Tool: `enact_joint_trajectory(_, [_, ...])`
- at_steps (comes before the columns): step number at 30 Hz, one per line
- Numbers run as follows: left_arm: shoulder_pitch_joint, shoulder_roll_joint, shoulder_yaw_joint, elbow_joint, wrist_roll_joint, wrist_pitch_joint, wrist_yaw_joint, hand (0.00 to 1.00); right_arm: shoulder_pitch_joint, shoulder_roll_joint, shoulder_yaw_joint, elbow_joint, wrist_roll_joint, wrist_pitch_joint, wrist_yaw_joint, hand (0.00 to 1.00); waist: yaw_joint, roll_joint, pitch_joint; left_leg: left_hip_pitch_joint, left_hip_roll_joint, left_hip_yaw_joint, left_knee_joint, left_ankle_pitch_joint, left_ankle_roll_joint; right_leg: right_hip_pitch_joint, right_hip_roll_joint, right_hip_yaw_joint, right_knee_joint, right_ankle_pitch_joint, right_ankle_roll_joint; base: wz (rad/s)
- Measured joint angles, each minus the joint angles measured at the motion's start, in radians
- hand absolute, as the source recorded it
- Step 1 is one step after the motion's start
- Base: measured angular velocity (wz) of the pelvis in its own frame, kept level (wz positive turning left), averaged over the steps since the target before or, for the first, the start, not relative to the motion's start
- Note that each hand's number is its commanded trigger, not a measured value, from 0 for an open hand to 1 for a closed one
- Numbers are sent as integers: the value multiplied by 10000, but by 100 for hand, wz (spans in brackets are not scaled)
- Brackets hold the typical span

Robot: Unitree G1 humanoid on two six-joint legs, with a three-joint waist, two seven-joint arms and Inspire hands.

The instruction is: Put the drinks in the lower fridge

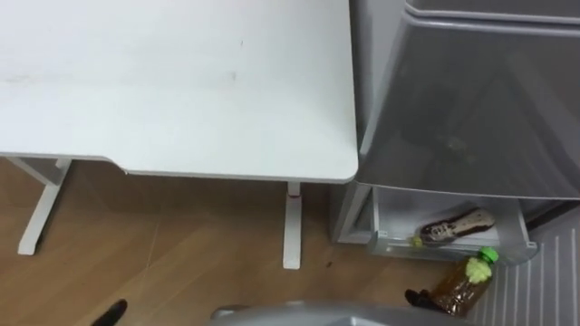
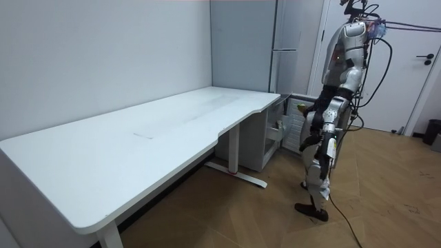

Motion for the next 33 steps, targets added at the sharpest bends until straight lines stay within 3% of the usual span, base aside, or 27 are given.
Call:
enact_joint_trajectory(5, [217, -32, -46, 756, 1728, 273, -870, 0, -148, -19, 73, 493, 236, -17, -104, 100, -12, -82, -6, -4, 4, -5, 17, 1, -1, 13, 2, -28, -18, -3, 3, 0])
enact_joint_trajectory(13, [-62, -20, -743, 1352, 2900, 751, -1583, 0, -309, 10, 704, 908, 2103, 137, -379, 100, -19, -88, 7, -13, -1, -11, 32, -3, 2, 1, -3, -82, -23, -8, 9, 0])
enact_joint_trajectory(21, [-541, -20, -2101, 1311, 4415, 867, -2261, 0, -752, 255, 1213, 905, 3495, 300, -617, 100, -118, -46, 19, -139, 3, -42, 219, -89, -6, -55, 10, -91, -19, -40, 17, 1])
enact_joint_trajectory(29, [-630, -24, -3226, 882, 6019, 900, -2521, 0, -1110, 344, 1698, 762, 4411, 186, -678, 100, -333, 28, 57, -221, 3, -70, 226, -95, -6, -56, 13, -122, -24, -39, 17, 1])
enact_joint_trajectory(33, [-619, -24, -3289, 900, 6764, 899, -2624, 0, -1179, 346, 1804, 762, 4635, 175, -678, 100, -355, 25, 73, -222, 5, -60, 230, -102, -8, -57, 17, -108, -22, -39, 17, 0])
